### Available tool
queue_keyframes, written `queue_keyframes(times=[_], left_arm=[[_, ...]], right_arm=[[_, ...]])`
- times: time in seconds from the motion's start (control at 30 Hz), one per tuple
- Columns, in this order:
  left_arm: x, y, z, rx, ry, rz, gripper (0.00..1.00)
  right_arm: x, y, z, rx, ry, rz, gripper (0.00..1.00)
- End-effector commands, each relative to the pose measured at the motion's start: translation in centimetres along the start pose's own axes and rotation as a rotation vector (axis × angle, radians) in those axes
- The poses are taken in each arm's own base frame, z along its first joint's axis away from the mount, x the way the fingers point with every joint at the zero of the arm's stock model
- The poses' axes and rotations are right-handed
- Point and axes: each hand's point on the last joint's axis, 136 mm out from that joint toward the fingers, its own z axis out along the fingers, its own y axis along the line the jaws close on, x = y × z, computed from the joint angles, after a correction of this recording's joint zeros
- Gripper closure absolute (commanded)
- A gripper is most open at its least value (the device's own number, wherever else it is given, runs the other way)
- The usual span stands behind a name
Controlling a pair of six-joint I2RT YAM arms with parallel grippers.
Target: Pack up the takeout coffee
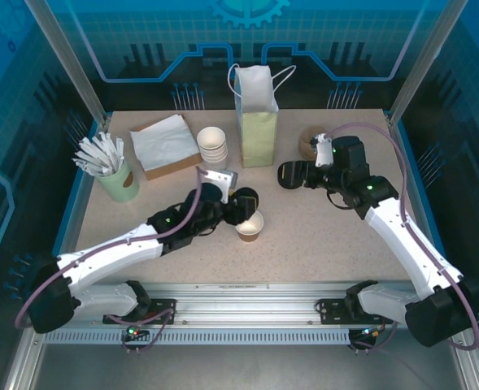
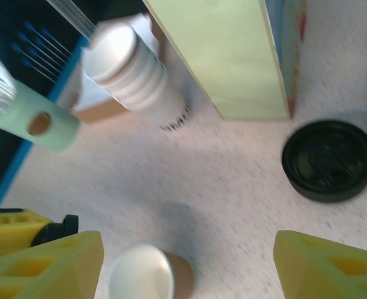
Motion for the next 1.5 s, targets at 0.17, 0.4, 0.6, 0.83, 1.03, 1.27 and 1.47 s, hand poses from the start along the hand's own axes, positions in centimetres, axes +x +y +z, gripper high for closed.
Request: queue_keyframes(times=[0.17, 0.4, 0.6, 0.83, 1.03, 1.27, 1.47], left_arm=[[4.2, 0.8, 2.7, -0.131, 0.189, 0.268, 0.38], [4.9, 0.8, 3.8, -0.140, 0.232, 0.279, 0.38], [5.4, 0.5, 4.3, -0.130, 0.254, 0.275, 0.38], [5.9, 0.8, 4.8, -0.137, 0.273, 0.273, 0.37], [6.4, 0.6, 5.1, -0.128, 0.288, 0.263, 0.37], [6.8, 0.4, 5.1, -0.117, 0.298, 0.252, 0.36], [7.5, 0.8, 5.3, -0.135, 0.315, 0.273, 0.36]], right_arm=[[2.1, -3.0, 0.0, 0.107, 0.077, -0.049, 0.26], [2.7, -3.3, 0.3, 0.100, 0.088, -0.031, 0.25], [3.0, -3.2, 0.5, 0.088, 0.098, -0.026, 0.24], [3.2, -3.2, 0.5, 0.087, 0.104, -0.025, 0.20], [3.2, -3.2, 0.5, 0.086, 0.106, -0.023, 0.20], [3.3, -3.2, 0.6, 0.086, 0.111, -0.024, 0.20], [3.4, -3.3, 0.6, 0.086, 0.113, -0.022, 0.20]])
